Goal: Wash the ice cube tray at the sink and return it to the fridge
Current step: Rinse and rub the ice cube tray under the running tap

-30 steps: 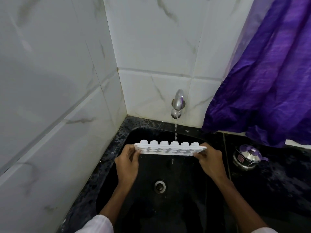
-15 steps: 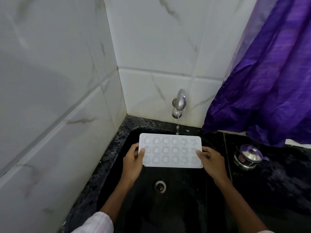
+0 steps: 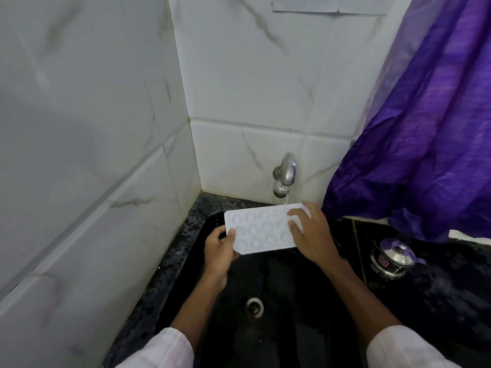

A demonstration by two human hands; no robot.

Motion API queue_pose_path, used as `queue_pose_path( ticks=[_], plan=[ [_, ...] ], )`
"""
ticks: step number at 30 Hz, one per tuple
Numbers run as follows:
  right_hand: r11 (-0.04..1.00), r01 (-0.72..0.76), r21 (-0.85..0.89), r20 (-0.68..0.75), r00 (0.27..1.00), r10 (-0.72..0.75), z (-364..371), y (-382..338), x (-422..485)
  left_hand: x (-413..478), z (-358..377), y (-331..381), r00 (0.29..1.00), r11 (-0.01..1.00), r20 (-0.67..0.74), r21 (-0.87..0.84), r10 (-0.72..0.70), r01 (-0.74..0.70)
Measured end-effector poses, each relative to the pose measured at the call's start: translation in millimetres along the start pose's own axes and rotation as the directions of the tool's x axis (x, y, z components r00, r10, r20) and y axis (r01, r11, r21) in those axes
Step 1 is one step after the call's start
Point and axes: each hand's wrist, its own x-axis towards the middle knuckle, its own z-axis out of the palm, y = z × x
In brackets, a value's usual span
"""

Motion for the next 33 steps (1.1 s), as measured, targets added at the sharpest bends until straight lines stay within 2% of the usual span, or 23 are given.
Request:
queue_pose_path(
  ticks=[9, 33],
  plan=[
    [0.99, -0.027, -0.142, 0.158, 0.986, 0.05, -4.5, -10.6, 16.8, -0.1, 4.5, 6.1, 1.0, 1.0, 0.022, 0.0, 0.02, -0.02],
    [0.982, 0.006, -0.187, 0.181, 0.983, 0.028, -15.4, -16.8, 19.9, -6.0, 11.1, 10.0, 0.999, 0.998, 0.014, -0.029, 0.051, -0.051]
  ],
)
